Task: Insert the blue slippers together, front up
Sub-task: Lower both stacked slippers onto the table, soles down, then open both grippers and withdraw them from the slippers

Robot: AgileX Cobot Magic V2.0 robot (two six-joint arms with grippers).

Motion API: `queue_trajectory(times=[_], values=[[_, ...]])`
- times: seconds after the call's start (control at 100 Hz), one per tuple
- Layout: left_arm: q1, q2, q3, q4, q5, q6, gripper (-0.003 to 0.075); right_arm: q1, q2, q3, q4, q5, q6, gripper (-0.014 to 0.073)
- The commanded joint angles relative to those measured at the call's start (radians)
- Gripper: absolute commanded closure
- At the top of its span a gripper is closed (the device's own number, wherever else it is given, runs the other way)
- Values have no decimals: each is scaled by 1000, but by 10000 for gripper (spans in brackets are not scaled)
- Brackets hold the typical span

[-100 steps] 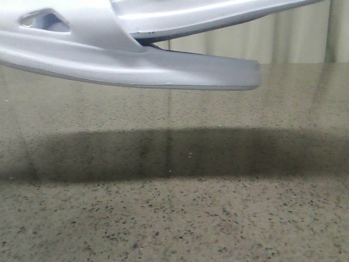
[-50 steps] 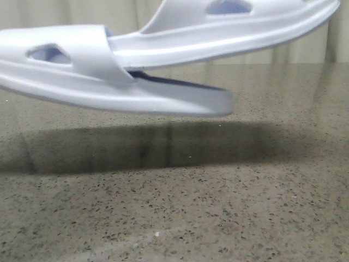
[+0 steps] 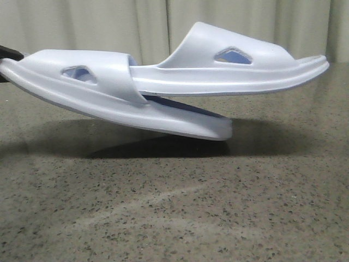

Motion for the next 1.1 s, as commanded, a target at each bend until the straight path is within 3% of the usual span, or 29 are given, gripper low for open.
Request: queue_trajectory(times=[0.0,0.67,1.09], values=[[-7,17,-35,-94,70,7,694,-4,1,-33,-14,-72,-10,232],[-7,52,-33,-56,60,7,688,-4,3,-33,-19,-72,-10,232],[-7,52,-33,2,31,24,387,-4,3,-33,-21,-72,-10,232]])
